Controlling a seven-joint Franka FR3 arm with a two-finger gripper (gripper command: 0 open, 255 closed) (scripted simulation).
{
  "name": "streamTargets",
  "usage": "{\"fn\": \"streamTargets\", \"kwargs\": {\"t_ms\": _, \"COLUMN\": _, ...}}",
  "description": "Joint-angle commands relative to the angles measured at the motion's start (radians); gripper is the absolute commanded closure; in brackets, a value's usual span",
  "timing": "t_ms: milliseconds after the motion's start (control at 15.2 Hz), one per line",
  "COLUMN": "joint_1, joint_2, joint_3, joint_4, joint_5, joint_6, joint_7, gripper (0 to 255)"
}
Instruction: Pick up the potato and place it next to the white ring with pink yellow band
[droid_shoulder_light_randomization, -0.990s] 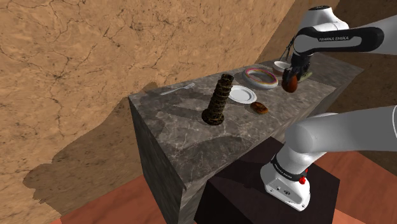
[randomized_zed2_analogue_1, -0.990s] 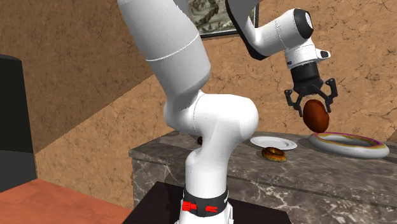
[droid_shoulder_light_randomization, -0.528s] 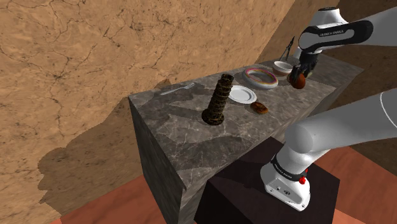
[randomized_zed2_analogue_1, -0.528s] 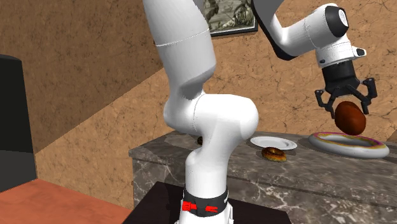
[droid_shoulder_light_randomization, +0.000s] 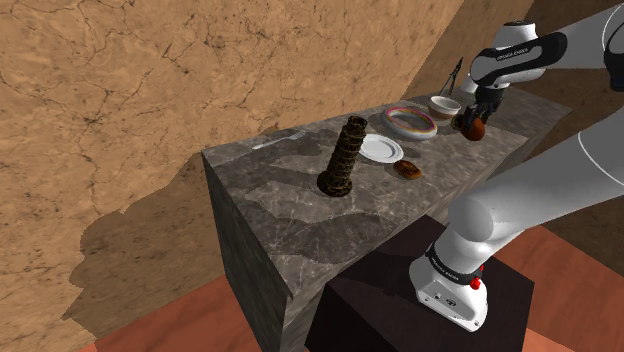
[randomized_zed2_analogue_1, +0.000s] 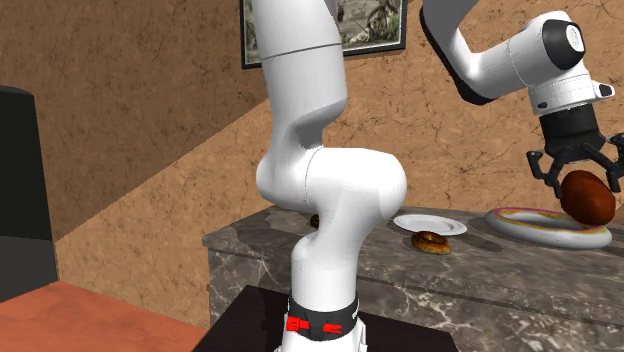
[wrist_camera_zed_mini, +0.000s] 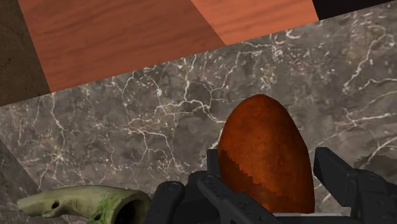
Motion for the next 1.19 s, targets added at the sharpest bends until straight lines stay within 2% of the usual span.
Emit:
{"fn": "streamTargets", "kwargs": {"t_ms": 0, "joint_1": 0.0, "joint_2": 0.013, "joint_3": -0.01, "joint_4": -0.018, "joint_5": -0.002, "joint_6": 0.031, "joint_7": 0.004, "gripper": 255}}
{"fn": "streamTargets", "kwargs": {"t_ms": 1122, "joint_1": 0.016, "joint_2": 0.179, "joint_3": -0.091, "joint_4": -0.136, "joint_5": 0.02, "joint_6": 0.301, "joint_7": 0.016, "gripper": 255}}
